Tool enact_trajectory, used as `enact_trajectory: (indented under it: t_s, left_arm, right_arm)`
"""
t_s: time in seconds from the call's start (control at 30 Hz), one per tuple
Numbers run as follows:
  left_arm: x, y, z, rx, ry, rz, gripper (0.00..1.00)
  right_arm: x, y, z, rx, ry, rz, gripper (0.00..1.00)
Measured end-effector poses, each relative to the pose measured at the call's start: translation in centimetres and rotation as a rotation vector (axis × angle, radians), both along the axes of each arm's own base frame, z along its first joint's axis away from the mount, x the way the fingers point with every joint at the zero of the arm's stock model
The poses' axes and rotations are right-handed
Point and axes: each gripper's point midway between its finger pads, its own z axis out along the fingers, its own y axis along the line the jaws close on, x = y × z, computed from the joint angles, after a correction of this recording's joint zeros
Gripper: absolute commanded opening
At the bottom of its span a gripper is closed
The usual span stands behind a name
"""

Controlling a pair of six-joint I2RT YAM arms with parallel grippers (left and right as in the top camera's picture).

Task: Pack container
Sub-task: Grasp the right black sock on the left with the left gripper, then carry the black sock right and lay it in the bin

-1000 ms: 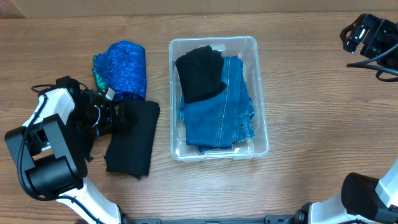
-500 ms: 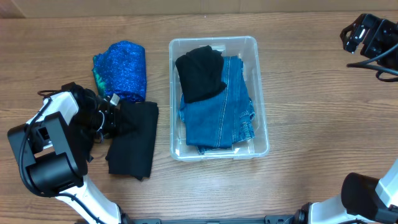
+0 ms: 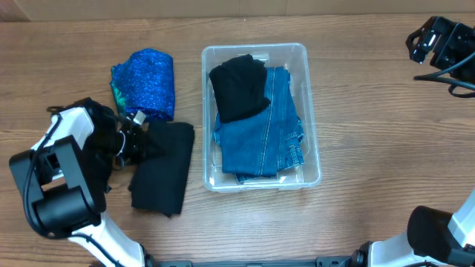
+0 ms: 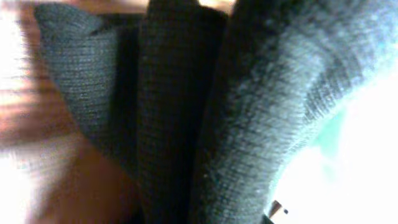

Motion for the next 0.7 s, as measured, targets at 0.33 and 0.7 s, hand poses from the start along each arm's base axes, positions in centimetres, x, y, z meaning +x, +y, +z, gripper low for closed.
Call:
enact_trajectory:
  t_s: [0.33, 0.7]
  left_arm:
    - [1.9, -4.1, 20.2, 0.103, -0.443, -0.182, 0.04]
    - [0.9, -18.2, 27.5, 0.045, -0.785, -0.589, 0.04]
  right_arm:
    - [-0.1, 0.0, -0.1, 0.001, 0.006, -0.001, 1.00]
    - [-0.2, 0.0, -0.2, 0.002, 0.012, -0.001, 1.00]
